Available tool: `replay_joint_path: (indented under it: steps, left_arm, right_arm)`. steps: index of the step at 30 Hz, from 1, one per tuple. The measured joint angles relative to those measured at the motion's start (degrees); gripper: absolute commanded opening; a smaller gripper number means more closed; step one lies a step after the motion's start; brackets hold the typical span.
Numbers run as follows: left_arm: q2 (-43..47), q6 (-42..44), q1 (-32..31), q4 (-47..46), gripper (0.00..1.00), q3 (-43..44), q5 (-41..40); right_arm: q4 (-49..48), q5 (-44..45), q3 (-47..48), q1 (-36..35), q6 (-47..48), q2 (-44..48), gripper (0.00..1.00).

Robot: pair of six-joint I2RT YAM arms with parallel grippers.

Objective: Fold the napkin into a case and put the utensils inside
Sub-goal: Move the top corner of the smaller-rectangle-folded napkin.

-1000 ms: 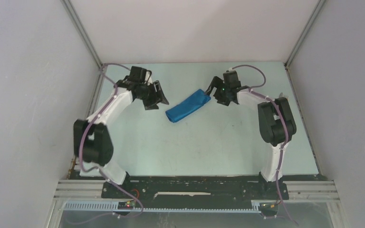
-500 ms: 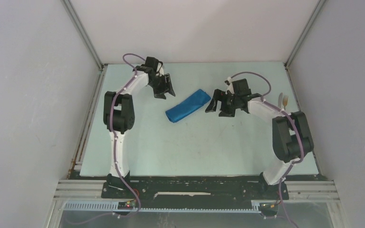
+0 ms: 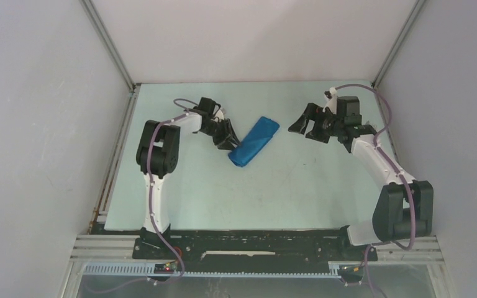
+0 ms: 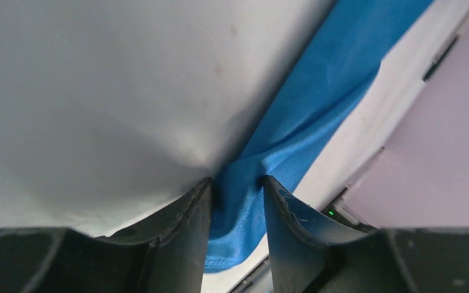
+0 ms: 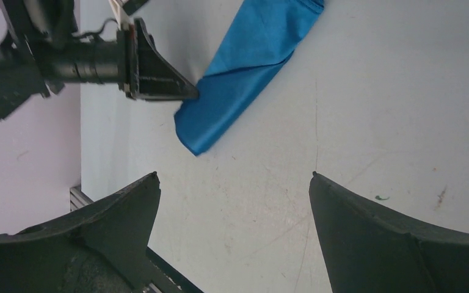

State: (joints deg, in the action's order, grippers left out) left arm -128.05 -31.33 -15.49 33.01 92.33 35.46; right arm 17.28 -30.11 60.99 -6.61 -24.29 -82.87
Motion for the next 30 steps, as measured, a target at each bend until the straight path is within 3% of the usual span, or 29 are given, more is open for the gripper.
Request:
replay_joint_path:
  steps: [5, 8, 16, 22, 30]
  left_arm:
    - [4.2, -11.1, -5.5, -11.9, 0.49, -10.7, 2.6]
    - [3.9, -16.6, -10.6, -16.7, 0.49, -11.1, 1.7]
    - [-5.0, -25.3, -20.8, -23.3, 0.51, 1.7, -3.2]
    - [-11.2, -28.7, -22.0, -25.5, 0.6, 11.2, -5.2]
    - [-11.7, -29.1, -23.2, -26.1, 0.62, 12.9, -6.8]
  right_arm:
    - [0.9, -0.1, -1.7, 3.0, 0.2, 3.6, 1.0]
    - [1.7, -0.2, -2.8, 4.9, 0.3, 5.2, 1.0]
    - [4.2, 0.1, -4.2, 6.1, 1.4, 9.2, 1.0]
    - [5.7, 1.2, -5.0, 7.7, 2.8, 11.1, 1.0]
    - [6.7, 5.4, -5.0, 8.3, 4.2, 11.3, 1.0]
